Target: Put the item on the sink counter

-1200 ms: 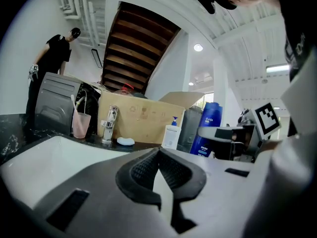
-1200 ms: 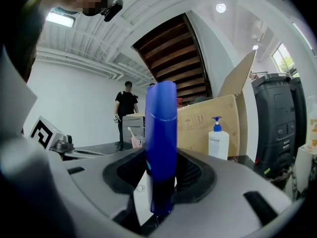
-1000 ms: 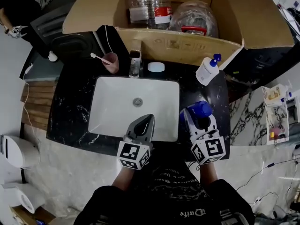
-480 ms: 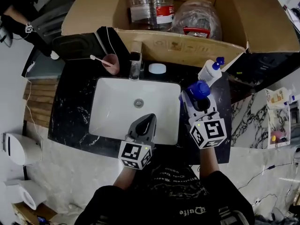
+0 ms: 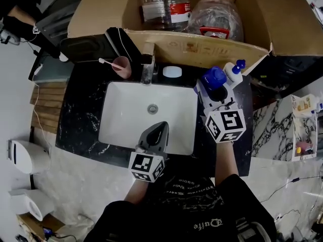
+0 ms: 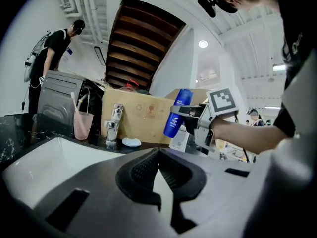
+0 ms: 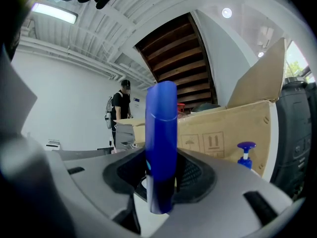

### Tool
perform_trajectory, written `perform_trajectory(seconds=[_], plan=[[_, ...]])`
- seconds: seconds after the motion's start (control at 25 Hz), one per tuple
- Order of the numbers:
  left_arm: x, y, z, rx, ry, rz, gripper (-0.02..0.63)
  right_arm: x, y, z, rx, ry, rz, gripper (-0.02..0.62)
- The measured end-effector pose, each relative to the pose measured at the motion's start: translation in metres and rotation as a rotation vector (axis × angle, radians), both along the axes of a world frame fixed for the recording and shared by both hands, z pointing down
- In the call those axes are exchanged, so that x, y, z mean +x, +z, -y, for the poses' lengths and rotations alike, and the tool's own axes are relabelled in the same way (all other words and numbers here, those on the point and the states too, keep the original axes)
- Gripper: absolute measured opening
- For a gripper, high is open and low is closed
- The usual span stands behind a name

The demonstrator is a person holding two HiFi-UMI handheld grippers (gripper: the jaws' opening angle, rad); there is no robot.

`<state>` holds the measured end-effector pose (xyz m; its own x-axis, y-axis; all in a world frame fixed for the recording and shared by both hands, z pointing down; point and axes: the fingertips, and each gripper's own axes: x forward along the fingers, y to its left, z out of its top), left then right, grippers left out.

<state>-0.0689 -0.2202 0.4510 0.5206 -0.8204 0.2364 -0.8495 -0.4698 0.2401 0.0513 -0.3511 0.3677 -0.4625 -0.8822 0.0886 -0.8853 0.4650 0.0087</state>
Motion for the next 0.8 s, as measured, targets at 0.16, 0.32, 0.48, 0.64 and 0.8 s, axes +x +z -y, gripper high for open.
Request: perform_trajectory(seconds=[0.16, 0.32, 0.48, 0.64, 0.8], plan=[[-0.006, 0.001, 0.004, -0.005, -0.017, 0.009, 0.005, 0.002, 0.001, 0.015, 0.002, -0.008, -0.014, 0.158], [-0.008, 0.008, 0.005, -0.030, -0.022, 0.020, 0.005, 0.004, 0.007, 0.031, 0.001, -0.018, -0.048, 0.158], [-0.011, 0.018, 0.005, -0.062, -0.027, 0.034, 0.005, 0.005, 0.017, 0.049, -0.012, -0.036, -0.069, 0.158], [-0.010, 0.025, 0.009, -0.085, -0.026, 0.047, 0.005, 0.003, 0.030, 0.064, -0.039, -0.054, -0.075, 0.158], [-0.008, 0.031, 0.014, -0.106, -0.026, 0.056, 0.005, 0.003, 0.047, 0.080, -0.070, -0.066, -0.078, 0.158]])
